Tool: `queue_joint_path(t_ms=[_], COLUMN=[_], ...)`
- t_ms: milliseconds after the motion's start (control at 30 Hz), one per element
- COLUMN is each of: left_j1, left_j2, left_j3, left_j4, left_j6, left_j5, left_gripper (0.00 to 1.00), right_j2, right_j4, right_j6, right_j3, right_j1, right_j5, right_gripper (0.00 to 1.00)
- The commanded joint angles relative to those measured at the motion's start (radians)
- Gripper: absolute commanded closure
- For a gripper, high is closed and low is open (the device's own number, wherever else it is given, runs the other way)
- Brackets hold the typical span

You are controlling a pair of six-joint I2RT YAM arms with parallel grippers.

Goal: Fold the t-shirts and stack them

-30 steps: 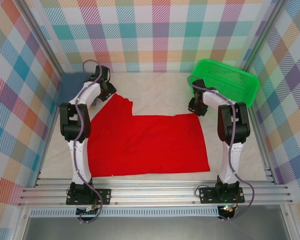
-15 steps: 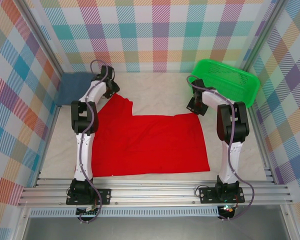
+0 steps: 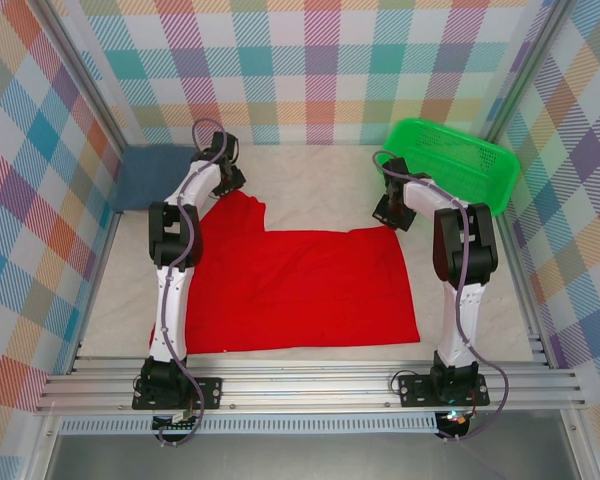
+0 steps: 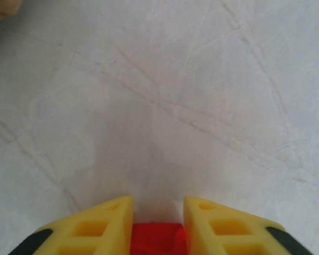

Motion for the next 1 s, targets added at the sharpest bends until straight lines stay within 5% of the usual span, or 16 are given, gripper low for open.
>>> queue_joint_path(t_ms=[0,233,500,967], left_j1=[-0.007,-0.012,0.011,0.029], left_j2=[0.031,0.018,-0.099,-0.244], left_j3=[0.041,0.038,0.063,-0.003], left_j4=[-0.105,-0.098,-0.081,-0.055], left_j6=[0.028,0.026,0.044,0.061], left_j5=[-0.038,-0.049,-0.144,-0.078], left_gripper=[0.74,1.0,1.0,1.0], right_j2=[0.029,0.008,-0.02,-0.008], right_j4=[-0.036,-0.038,-0.035,-0.087], right_j6=[0.008,0.0,-0.082,-0.094], right_j3=[0.031,0.039,0.087,0.148], right_j1=[0.009,0.01,0.01,0.01], right_j5=[-0.002,0.001,0.024,-0.007], right_gripper=[1.0,1.0,1.0,1.0])
